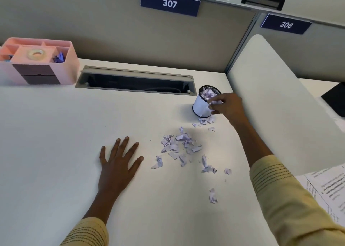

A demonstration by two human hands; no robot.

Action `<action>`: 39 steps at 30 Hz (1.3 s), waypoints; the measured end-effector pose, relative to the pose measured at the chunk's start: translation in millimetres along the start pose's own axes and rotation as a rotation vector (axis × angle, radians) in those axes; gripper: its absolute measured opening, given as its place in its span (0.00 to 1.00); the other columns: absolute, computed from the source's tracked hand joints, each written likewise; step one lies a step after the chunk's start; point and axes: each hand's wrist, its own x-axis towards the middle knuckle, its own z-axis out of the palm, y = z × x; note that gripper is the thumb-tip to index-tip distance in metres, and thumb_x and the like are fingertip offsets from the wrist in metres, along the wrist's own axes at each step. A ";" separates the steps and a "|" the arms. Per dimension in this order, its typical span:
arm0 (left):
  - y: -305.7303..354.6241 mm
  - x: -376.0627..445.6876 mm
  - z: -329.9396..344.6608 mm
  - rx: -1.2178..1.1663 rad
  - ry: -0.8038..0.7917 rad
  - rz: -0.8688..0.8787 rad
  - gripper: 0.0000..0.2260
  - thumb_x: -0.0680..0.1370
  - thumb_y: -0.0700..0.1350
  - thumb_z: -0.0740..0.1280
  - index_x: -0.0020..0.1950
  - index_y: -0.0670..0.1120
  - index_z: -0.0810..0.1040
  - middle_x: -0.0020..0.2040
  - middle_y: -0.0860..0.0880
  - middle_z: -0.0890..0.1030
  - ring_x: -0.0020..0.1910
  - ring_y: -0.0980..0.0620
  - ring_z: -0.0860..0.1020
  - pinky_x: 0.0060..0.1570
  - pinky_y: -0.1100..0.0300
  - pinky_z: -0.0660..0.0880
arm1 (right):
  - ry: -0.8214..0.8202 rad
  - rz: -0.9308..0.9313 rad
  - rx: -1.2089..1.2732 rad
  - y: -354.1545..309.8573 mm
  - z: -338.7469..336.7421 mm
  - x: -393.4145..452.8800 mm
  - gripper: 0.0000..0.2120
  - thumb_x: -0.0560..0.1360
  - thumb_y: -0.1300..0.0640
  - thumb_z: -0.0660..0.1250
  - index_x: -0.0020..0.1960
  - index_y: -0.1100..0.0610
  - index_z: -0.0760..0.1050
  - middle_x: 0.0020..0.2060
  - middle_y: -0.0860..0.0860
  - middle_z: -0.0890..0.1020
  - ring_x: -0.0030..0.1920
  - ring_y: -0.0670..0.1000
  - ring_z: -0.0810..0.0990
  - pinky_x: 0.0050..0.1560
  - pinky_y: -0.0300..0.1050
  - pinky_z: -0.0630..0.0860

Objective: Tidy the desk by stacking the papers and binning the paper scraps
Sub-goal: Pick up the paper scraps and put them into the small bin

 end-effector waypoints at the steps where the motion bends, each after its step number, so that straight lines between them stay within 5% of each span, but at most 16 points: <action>1: 0.6 -0.5 -0.8 -0.001 0.005 -0.001 0.26 0.77 0.64 0.49 0.72 0.56 0.69 0.75 0.50 0.65 0.74 0.48 0.63 0.71 0.39 0.51 | 0.027 -0.003 -0.019 -1.2 -4.5 13.3 0.10 0.65 0.73 0.72 0.46 0.67 0.82 0.35 0.57 0.80 0.27 0.50 0.79 0.32 0.39 0.81; 5: 1.4 -0.6 -2.2 0.014 0.004 -0.007 0.26 0.77 0.63 0.49 0.71 0.57 0.69 0.75 0.51 0.65 0.74 0.49 0.63 0.71 0.39 0.52 | 0.104 -0.053 -0.190 -1.0 -9.3 54.9 0.11 0.62 0.68 0.74 0.44 0.63 0.84 0.36 0.61 0.82 0.37 0.58 0.82 0.43 0.52 0.80; 8: 1.1 0.0 -2.9 0.023 0.004 -0.008 0.26 0.77 0.63 0.50 0.71 0.57 0.69 0.75 0.51 0.66 0.74 0.49 0.63 0.70 0.38 0.53 | 0.006 -0.095 -0.318 -7.1 -4.2 66.4 0.08 0.63 0.66 0.74 0.42 0.61 0.83 0.35 0.59 0.80 0.35 0.46 0.78 0.42 0.47 0.76; 10: 1.7 0.2 -3.2 0.021 0.009 -0.006 0.26 0.77 0.63 0.50 0.71 0.56 0.69 0.74 0.50 0.66 0.74 0.49 0.63 0.70 0.38 0.53 | -0.042 -0.073 -0.338 -12.5 -2.8 68.4 0.10 0.64 0.65 0.75 0.46 0.61 0.83 0.39 0.58 0.83 0.40 0.49 0.80 0.50 0.48 0.78; 12: 1.9 0.2 -3.2 0.022 0.015 -0.003 0.26 0.77 0.63 0.50 0.71 0.56 0.69 0.74 0.50 0.66 0.74 0.48 0.63 0.70 0.37 0.54 | -0.019 -0.059 -0.290 -14.5 -6.0 64.4 0.11 0.66 0.64 0.74 0.49 0.61 0.83 0.43 0.56 0.84 0.44 0.50 0.80 0.51 0.38 0.77; 19: 2.9 -0.8 -3.6 0.030 0.015 -0.007 0.26 0.78 0.64 0.48 0.71 0.56 0.70 0.74 0.50 0.66 0.74 0.48 0.64 0.70 0.38 0.54 | 0.475 0.088 -0.127 37.2 -5.6 20.0 0.12 0.72 0.63 0.62 0.51 0.56 0.82 0.45 0.55 0.84 0.48 0.54 0.82 0.46 0.33 0.68; 23: 3.5 -0.6 -4.1 0.025 0.001 -0.007 0.26 0.78 0.64 0.48 0.71 0.56 0.70 0.74 0.50 0.66 0.74 0.48 0.63 0.70 0.38 0.53 | 0.189 0.051 -0.159 91.1 26.8 -15.6 0.15 0.76 0.64 0.63 0.62 0.62 0.76 0.60 0.60 0.77 0.62 0.58 0.75 0.60 0.40 0.67; 26: 3.6 -0.7 -5.0 0.027 -0.008 -0.009 0.27 0.78 0.64 0.48 0.71 0.56 0.69 0.75 0.50 0.65 0.74 0.48 0.62 0.71 0.38 0.53 | -0.068 -0.040 -0.361 108.7 51.8 -32.7 0.19 0.79 0.59 0.60 0.70 0.61 0.67 0.71 0.59 0.67 0.72 0.57 0.64 0.71 0.46 0.57; 32: 3.1 -0.5 -5.2 0.009 -0.014 -0.012 0.28 0.78 0.65 0.46 0.72 0.56 0.69 0.75 0.50 0.65 0.74 0.49 0.62 0.71 0.39 0.53 | -0.118 -0.211 -0.451 100.8 81.0 -53.1 0.21 0.78 0.53 0.62 0.70 0.55 0.67 0.72 0.56 0.65 0.72 0.57 0.63 0.71 0.47 0.61; 35: 3.5 -0.4 -6.0 0.001 -0.012 -0.009 0.28 0.78 0.66 0.44 0.71 0.56 0.69 0.75 0.50 0.66 0.74 0.48 0.63 0.71 0.38 0.53 | -0.086 -0.310 -0.571 91.1 83.9 -39.2 0.19 0.79 0.56 0.60 0.69 0.56 0.69 0.71 0.59 0.66 0.70 0.62 0.65 0.70 0.56 0.65; 39: 3.8 -0.5 -7.2 -0.018 -0.014 -0.018 0.29 0.78 0.66 0.44 0.71 0.56 0.70 0.75 0.50 0.66 0.74 0.49 0.63 0.71 0.39 0.52 | -0.344 -0.364 -0.824 86.6 83.3 -25.0 0.25 0.79 0.57 0.56 0.75 0.52 0.59 0.76 0.57 0.57 0.74 0.63 0.57 0.69 0.61 0.63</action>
